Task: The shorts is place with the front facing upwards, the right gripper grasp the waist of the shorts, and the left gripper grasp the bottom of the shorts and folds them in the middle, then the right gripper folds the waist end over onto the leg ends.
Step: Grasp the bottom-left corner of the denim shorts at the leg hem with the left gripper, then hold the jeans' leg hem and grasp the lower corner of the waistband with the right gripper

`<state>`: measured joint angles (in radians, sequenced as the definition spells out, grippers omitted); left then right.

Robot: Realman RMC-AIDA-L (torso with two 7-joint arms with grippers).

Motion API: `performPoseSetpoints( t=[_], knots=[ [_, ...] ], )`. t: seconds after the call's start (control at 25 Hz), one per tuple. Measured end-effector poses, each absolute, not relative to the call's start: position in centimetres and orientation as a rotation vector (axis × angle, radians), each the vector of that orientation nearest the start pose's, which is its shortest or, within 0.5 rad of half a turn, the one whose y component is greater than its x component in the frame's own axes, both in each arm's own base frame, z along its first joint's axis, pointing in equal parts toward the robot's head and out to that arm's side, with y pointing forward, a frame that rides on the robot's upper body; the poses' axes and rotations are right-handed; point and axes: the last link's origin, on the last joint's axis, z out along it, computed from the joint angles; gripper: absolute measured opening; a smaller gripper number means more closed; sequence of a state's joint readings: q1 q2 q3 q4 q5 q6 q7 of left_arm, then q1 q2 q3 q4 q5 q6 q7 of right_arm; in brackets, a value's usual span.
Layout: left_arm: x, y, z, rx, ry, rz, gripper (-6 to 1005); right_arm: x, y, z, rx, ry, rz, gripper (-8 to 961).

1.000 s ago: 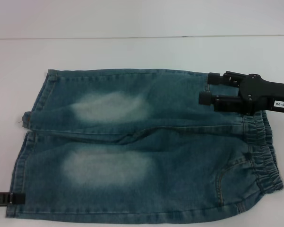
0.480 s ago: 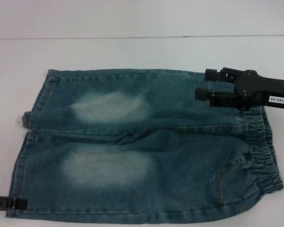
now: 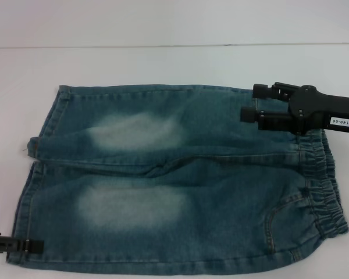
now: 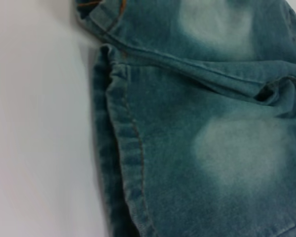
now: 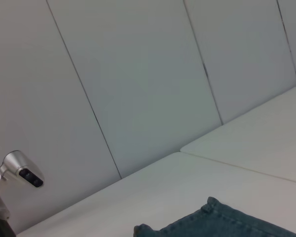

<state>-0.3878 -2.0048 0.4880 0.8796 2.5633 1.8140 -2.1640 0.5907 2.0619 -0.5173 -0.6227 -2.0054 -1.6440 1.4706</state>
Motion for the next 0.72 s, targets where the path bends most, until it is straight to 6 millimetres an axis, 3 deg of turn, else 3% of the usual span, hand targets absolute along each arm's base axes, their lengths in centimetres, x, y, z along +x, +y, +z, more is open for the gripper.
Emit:
performPoseSetpoints(
  t=[0.28, 0.48, 0.72],
  knots=[
    [-34.2, 24.5, 6.7, -2.473, -1.767, -0.162, 854, 24.8, 34.3, 2.2, -2.646, 0.729, 0.904, 895],
    [-34.3, 24.6, 7.1, -2.475, -1.743, -0.146, 690, 24.9, 34.3, 2.2, -2.644, 0.74, 0.904, 895],
    [-34.6, 24.8, 6.3, -2.475, -1.733, -0.053, 505, 25.0, 34.2, 2.2, -2.638, 0.744, 0.908, 896]
  ],
)
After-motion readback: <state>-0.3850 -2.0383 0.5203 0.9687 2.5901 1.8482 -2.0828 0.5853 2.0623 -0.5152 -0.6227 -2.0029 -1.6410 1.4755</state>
